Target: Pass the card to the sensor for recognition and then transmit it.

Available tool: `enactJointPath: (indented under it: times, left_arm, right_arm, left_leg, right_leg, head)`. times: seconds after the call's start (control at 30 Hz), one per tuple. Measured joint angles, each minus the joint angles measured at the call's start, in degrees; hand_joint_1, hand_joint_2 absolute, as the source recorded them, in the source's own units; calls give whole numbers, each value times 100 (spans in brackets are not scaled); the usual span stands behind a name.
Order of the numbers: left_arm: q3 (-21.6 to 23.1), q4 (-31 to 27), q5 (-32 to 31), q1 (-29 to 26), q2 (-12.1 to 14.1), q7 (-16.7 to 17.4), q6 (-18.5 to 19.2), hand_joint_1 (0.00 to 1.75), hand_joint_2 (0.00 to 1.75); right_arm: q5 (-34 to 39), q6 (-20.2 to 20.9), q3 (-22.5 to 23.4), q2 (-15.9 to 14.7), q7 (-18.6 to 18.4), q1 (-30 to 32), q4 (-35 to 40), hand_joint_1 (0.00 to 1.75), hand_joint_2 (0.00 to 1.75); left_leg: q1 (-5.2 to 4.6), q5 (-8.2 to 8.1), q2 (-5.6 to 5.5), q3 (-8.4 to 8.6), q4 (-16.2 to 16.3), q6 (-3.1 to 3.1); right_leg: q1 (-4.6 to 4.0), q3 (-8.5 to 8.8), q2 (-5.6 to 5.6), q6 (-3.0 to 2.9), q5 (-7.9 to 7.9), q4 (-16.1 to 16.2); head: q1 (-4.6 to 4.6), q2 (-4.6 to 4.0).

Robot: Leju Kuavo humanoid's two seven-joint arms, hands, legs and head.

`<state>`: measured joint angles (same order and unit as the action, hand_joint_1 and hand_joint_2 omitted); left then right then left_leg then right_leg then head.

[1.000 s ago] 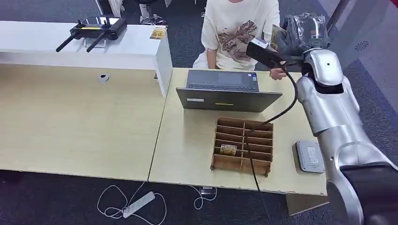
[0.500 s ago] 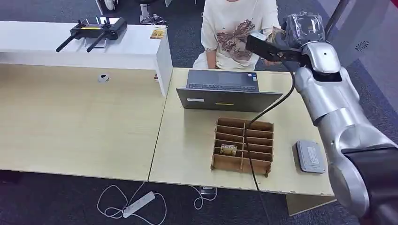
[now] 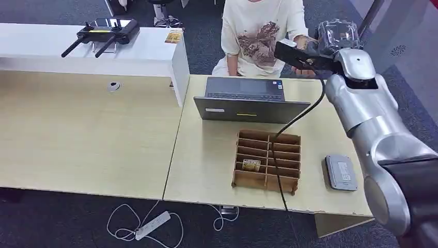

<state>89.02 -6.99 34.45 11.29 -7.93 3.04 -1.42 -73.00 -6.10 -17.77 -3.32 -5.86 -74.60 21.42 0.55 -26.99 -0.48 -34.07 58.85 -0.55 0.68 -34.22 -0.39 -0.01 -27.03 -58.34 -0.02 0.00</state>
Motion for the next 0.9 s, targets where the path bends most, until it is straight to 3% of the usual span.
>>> enactJointPath:
  times: [0.03,0.67,0.9]
  left_arm:
    - [0,0,-2,0,0,0,0,0,0]
    - [0,0,-87,-5,-15,-11,4,0,0]
    - [0,0,-92,-6,-28,-17,-4,0,0]
  right_arm:
    - [0,-2,0,0,-7,-4,-11,3,175]
    - [304,-343,144,-35,232,-31,-37,0,175]
    - [1174,-442,571,-26,778,-48,42,0,175]
  left_leg:
    - [0,0,0,0,0,0]
    - [0,0,1,0,0,0]
    - [0,0,0,-1,0,0]
  right_leg:
    - [0,0,0,0,0,0]
    - [-1,0,1,0,0,0]
    - [0,1,0,0,0,-1]
  head:
    - [0,0]
    - [0,0]
    - [0,0]
